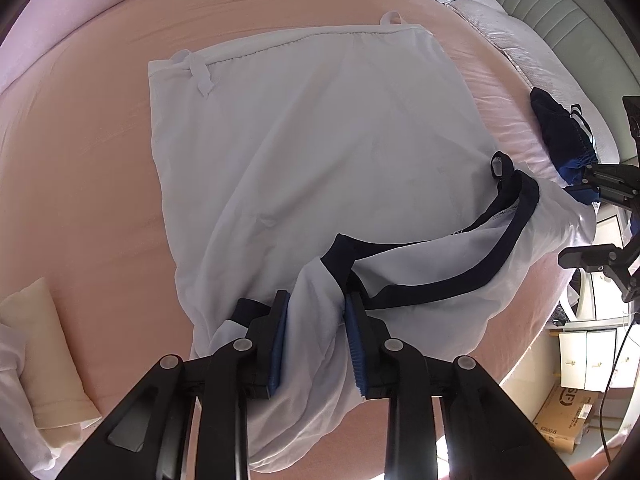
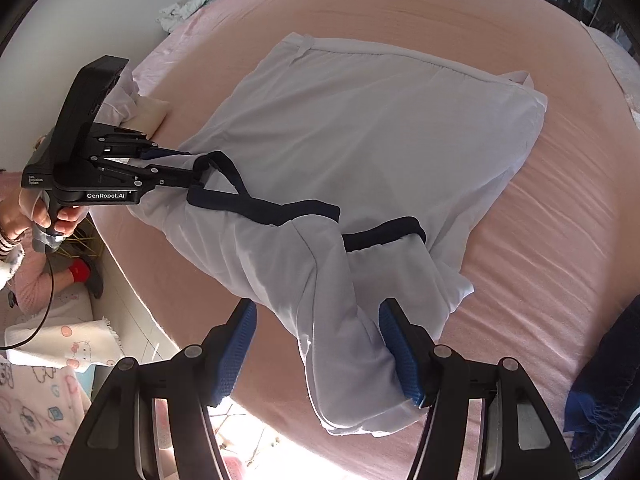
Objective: Fold clothes
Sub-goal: 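Fold the held shirt side over the body with both grippers, then lay the folded side down and open both grippers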
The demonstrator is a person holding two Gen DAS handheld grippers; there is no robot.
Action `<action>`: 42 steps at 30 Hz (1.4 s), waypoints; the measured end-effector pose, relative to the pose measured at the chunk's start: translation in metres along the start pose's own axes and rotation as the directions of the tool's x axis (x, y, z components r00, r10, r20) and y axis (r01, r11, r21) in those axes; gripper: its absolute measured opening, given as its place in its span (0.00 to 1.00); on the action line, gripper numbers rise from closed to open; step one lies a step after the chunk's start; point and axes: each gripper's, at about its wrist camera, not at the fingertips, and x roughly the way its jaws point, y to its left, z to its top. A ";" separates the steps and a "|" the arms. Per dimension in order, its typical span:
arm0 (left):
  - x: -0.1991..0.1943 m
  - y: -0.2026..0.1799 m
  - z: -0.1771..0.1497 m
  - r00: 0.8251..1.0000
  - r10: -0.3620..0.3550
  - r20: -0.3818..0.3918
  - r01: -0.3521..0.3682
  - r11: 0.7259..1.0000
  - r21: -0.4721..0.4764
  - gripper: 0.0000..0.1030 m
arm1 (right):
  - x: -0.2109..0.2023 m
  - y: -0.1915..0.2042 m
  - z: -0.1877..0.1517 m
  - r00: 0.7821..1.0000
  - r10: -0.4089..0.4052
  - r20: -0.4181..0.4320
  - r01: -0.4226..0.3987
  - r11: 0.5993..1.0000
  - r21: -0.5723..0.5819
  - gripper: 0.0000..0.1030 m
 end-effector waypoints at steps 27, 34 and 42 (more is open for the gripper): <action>0.008 -0.005 0.011 0.979 0.195 0.058 -0.196 0.980 0.013 0.20 | 0.020 -0.038 0.024 0.974 -0.220 -0.057 0.224 0.972 0.071 0.23; 0.027 -0.027 0.018 0.961 0.270 0.065 -0.275 0.958 0.077 0.20 | 0.031 -0.060 0.024 0.977 -0.194 -0.086 0.205 0.966 0.158 0.23; 0.003 0.006 0.033 0.998 0.048 0.029 -0.041 0.980 -0.194 0.27 | 0.007 -0.069 0.015 0.987 -0.160 -0.003 0.156 0.958 0.242 0.57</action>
